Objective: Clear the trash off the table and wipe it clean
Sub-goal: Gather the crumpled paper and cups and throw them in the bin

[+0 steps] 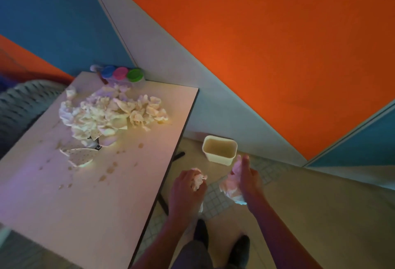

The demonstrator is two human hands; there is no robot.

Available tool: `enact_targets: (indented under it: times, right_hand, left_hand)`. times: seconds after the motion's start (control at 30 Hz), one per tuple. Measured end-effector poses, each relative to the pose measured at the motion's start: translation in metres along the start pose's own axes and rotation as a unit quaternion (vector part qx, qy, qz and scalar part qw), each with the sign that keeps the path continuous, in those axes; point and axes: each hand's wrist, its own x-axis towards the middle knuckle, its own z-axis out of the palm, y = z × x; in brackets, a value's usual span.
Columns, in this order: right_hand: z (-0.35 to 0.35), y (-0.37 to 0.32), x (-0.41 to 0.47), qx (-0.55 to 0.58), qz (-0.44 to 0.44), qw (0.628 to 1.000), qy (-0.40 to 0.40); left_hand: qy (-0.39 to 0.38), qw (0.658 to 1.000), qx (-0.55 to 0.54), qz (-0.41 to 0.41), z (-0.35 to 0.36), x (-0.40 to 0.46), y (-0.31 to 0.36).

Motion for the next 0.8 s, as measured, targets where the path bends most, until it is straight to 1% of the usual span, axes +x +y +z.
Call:
enact_targets:
  times: [0.07,0.2,0.3,0.4,0.67,0.8]
  right_hand:
    - [0.005,0.005,0.007,-0.015,-0.003,1.000,-0.008]
    - [0.021,0.006,0.024,-0.066,-0.015,0.997,-0.026]
    - [0.035,-0.002,0.033,-0.080,-0.025,0.996,-0.024]
    - [0.045,-0.006,0.043,-0.082,-0.011,0.996,-0.019]
    - [0.066,-0.016,0.090,-0.089,0.033,0.995,0.044]
    - [0.074,-0.019,0.103,-0.053,0.049,0.994,0.081]
  left_hand:
    - [0.002,1.000,0.006,-0.002,-0.001,0.000,0.002]
    - [0.003,0.999,0.029,0.019,-0.003,0.008,-0.002]
    - [-0.008,0.999,0.037,0.013,-0.004,0.024,-0.010]
    - [-0.011,0.999,0.036,0.007,-0.004,0.042,-0.019]
    - [-0.043,0.999,0.001,0.015,0.006,0.106,-0.033]
    - [-0.070,0.997,0.010,0.023,0.009,0.138,-0.036]
